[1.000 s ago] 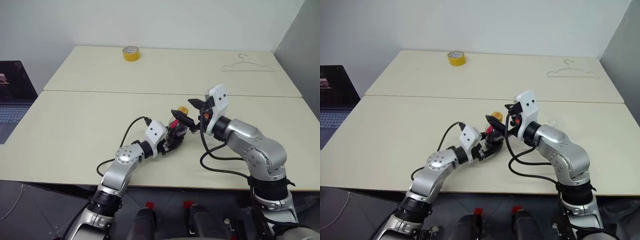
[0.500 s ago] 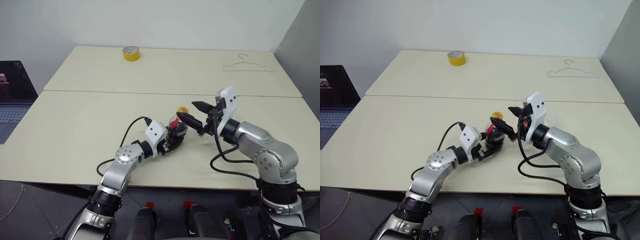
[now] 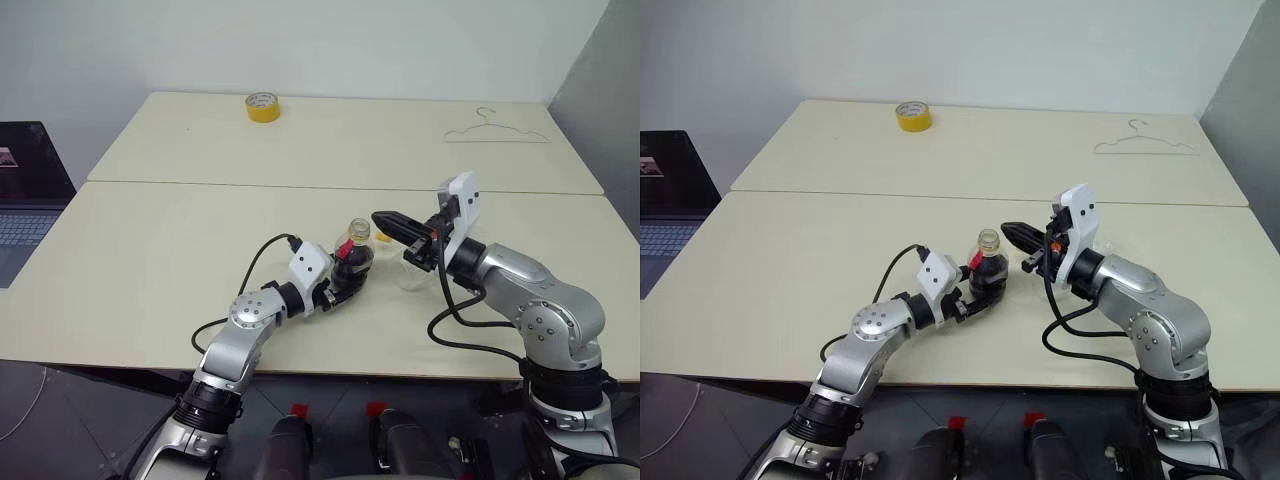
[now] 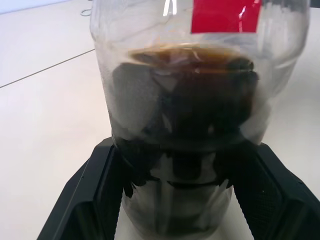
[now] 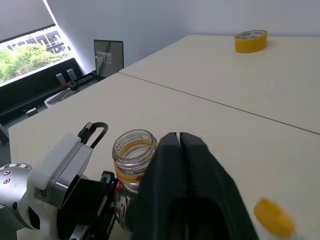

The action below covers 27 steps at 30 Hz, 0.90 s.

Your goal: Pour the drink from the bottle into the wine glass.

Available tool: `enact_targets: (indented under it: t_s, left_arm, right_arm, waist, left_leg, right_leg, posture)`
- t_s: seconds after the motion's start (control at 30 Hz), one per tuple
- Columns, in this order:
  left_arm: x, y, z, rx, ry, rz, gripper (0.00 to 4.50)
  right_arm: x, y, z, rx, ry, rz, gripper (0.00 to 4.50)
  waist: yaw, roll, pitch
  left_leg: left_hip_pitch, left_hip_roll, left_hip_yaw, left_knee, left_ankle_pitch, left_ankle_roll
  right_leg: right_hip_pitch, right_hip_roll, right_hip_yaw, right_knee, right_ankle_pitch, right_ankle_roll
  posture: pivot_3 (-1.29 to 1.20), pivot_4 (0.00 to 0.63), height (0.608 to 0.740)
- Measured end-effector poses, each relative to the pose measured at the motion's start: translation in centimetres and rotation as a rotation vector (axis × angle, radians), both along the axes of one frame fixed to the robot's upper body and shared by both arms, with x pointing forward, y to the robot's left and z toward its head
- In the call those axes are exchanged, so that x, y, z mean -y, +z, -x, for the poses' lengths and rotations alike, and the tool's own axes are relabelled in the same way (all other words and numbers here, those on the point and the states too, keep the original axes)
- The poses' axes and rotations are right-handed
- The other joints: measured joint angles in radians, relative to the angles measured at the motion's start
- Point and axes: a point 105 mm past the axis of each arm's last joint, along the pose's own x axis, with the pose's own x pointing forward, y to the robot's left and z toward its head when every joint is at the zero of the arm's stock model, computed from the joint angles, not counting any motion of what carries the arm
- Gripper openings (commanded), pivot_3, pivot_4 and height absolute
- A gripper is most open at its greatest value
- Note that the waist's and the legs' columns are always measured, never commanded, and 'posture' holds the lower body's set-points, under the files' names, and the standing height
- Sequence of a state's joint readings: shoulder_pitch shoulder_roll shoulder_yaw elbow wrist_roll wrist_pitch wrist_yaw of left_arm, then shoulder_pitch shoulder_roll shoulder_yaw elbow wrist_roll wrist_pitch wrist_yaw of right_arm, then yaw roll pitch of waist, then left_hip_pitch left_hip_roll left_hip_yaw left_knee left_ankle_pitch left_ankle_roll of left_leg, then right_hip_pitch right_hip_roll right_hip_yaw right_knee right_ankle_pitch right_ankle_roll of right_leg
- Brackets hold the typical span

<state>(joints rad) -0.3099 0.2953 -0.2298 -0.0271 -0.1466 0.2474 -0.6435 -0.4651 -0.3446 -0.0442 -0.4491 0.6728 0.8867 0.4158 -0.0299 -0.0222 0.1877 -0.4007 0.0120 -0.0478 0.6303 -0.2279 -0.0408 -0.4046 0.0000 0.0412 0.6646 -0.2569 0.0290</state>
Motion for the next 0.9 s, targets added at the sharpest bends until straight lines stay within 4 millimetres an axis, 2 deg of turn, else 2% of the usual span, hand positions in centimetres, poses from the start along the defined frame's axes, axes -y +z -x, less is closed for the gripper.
enact_targets:
  t_s: [0.23, 0.4, 0.47, 0.6, 0.67, 0.77, 0.9]
  left_arm:
    - [0.0, 0.0, 0.0, -0.001, 0.000, 0.000, 3.05]
    - [-0.2, 0.0, -0.1, 0.010, 0.004, 0.000, 3.05]
    - [-0.4, 0.0, -0.3, 0.013, 0.011, 0.005, 3.05]
    - [-1.8, 0.2, -1.1, 0.013, 0.083, 0.036, 3.05]
    - [-3.2, 0.4, -2.2, 0.008, 0.170, 0.074, 3.05]
    - [-8.3, 1.2, -4.8, 0.024, 0.419, 0.129, 3.05]
    - [-14.3, 2.0, -6.9, 0.044, 0.669, 0.158, 3.05]
  right_arm:
    - [0.2, 1.0, -0.7, 0.032, -0.013, -0.001, 0.01]
    - [1.9, 3.8, -1.9, 0.109, -0.055, -0.053, 0.01]
    - [2.2, 4.2, -1.8, 0.121, -0.045, -0.076, 0.01]
    - [1.2, 4.1, -0.4, 0.106, 0.081, -0.123, 0.01]
    - [0.5, 4.5, 0.6, 0.109, 0.152, -0.141, 0.01]
    - [0.1, 4.9, 1.2, 0.123, 0.187, -0.139, 0.01]
    - [0.1, 4.7, 1.1, 0.116, 0.184, -0.131, 0.01]
  waist:
    - [0.000, 0.000, 0.000]
    - [0.001, 0.000, 0.000]
    - [0.000, 0.000, 0.000]
    - [-0.005, 0.000, 0.000]
    - [-0.010, 0.000, 0.000]
    - [-0.015, 0.000, 0.000]
    - [-0.008, 0.000, 0.000]
  left_leg:
    - [0.000, 0.000, 0.000, 0.000, 0.000, 0.000]
    - [0.000, 0.000, 0.000, 0.000, 0.000, 0.000]
    - [0.000, 0.000, 0.000, 0.000, 0.000, 0.000]
    - [0.001, 0.001, 0.001, 0.000, 0.000, 0.000]
    - [0.001, 0.001, 0.000, 0.000, 0.000, 0.000]
    - [0.001, 0.004, -0.001, 0.001, 0.000, 0.000]
    - [-0.001, 0.004, -0.001, 0.000, 0.000, 0.000]
  right_leg:
    - [0.000, 0.000, 0.000, 0.000, 0.000, 0.000]
    - [0.000, 0.000, 0.000, 0.000, 0.000, 0.000]
    - [0.000, 0.000, 0.000, 0.000, 0.000, 0.000]
    - [0.000, 0.002, 0.000, 0.001, 0.001, -0.001]
    - [0.000, 0.004, 0.000, 0.001, 0.001, -0.001]
    - [-0.001, 0.008, 0.000, 0.001, 0.002, -0.003]
    - [-0.002, 0.008, -0.001, 0.000, 0.002, -0.003]
  posture:
    - [0.00, 0.150, 0.740]
    - [0.00, 0.150, 0.740]
    - [0.00, 0.150, 0.740]
    - [0.00, 0.150, 0.740]
    - [0.00, 0.150, 0.740]
    - [0.00, 0.150, 0.740]
    - [0.00, 0.150, 0.740]
